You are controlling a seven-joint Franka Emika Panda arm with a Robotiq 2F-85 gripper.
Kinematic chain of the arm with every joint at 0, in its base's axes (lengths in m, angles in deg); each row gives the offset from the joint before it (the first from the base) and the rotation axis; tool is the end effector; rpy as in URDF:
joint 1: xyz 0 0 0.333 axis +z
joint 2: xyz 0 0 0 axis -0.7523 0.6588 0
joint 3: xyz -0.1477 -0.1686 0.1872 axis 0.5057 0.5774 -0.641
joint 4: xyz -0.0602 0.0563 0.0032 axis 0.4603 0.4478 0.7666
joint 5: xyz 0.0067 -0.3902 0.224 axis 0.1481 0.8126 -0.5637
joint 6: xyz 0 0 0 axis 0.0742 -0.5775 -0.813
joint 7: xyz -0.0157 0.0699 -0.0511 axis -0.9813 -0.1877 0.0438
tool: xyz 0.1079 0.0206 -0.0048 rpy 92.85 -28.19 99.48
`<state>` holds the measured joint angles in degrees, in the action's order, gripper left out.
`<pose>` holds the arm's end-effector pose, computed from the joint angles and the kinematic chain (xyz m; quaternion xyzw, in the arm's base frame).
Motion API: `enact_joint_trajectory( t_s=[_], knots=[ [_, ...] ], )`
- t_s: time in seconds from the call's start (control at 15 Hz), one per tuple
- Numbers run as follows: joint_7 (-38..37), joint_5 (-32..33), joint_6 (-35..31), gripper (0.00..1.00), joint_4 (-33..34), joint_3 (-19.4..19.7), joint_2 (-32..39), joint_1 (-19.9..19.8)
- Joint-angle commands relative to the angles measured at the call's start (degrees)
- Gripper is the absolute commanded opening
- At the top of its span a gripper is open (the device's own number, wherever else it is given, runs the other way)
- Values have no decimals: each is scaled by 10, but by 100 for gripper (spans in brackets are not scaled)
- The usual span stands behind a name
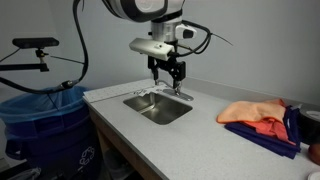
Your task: Turn the tap nozzle to the left
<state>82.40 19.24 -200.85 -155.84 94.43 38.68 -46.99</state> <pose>0.5538 -0.0480 0.3989 -0.9893 -0.0499 -0.1083 0.0837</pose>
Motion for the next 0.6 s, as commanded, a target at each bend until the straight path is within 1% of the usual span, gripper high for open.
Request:
enact_joint_trajectory(
  t_s=[0.0,0.27,0.53],
  knots=[
    [-18,15,-5,100,83,-20,80,-5],
    [-13,25,-33,100,128,-36,145,-8],
    [-6,41,-78,100,152,-55,205,-7]
  ],
)
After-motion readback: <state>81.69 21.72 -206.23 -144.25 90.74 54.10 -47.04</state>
